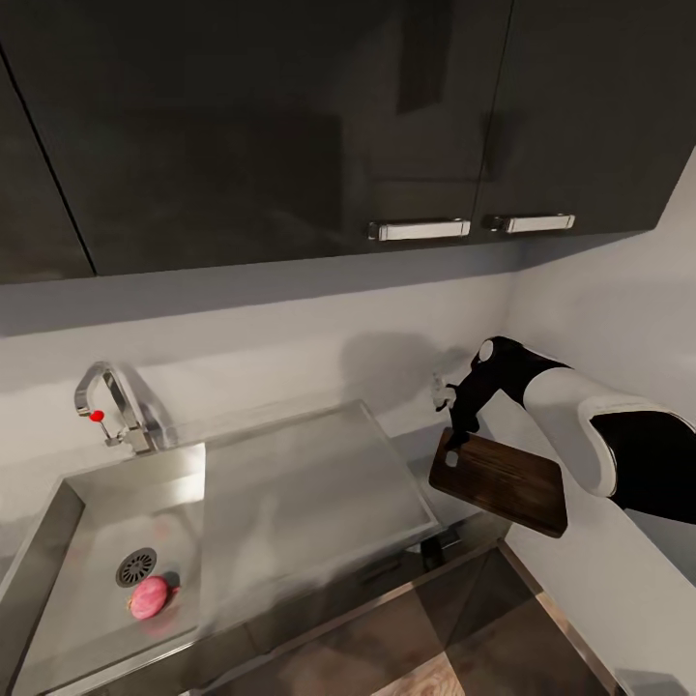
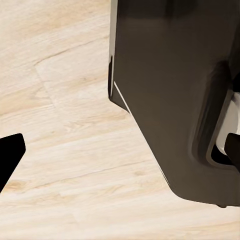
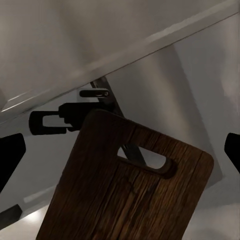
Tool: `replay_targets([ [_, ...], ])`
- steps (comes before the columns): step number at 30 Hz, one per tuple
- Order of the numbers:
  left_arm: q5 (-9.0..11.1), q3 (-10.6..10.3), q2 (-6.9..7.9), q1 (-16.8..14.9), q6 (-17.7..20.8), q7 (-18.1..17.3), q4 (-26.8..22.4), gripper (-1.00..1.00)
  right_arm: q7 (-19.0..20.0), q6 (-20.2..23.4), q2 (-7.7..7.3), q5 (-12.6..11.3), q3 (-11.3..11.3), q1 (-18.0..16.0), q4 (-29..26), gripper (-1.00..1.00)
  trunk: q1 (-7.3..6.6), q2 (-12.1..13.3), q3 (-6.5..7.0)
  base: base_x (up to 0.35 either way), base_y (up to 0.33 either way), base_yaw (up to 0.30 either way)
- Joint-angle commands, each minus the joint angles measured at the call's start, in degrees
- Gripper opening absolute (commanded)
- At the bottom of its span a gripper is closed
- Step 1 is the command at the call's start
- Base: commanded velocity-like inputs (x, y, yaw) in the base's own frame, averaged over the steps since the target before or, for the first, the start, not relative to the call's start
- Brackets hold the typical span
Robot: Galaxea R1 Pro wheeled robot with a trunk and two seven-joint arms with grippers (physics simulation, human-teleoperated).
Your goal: In the kitchen, take the Vidalia onion out of the sink, dice it on the chopping board with the paring knife, put the diced onion into the bowl on the countertop, then place both the paring knife and the chopping board into the sink.
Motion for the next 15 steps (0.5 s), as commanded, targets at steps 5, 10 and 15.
replay_targets([
  [5,0.31,0.11,-0.01,-0.05,-0.31,-0.07,0.11,1.00,-0.08,-0.50,-0.04,-0.16,0.49,-0.02,-0.05,1.00,0.03,-0.11,-0.11,0.000,0.000,0.000],
  [10,0.31,0.11,0.01,-0.05,-0.31,-0.07,0.08,1.00,-0.23,-0.50,-0.04,-0.14,0.49,-0.02,-0.05,1.00,0.03,-0.11,-0.11,0.000,0.000,0.000],
  [15,0.31,0.11,0.07,-0.05,-0.32,-0.07,0.11,1.00,-0.22,-0.50,-0.09,-0.10,0.80,-0.03,-0.05,1.00,0.03,-0.11,-0.11,0.031,0.000,0.000],
])
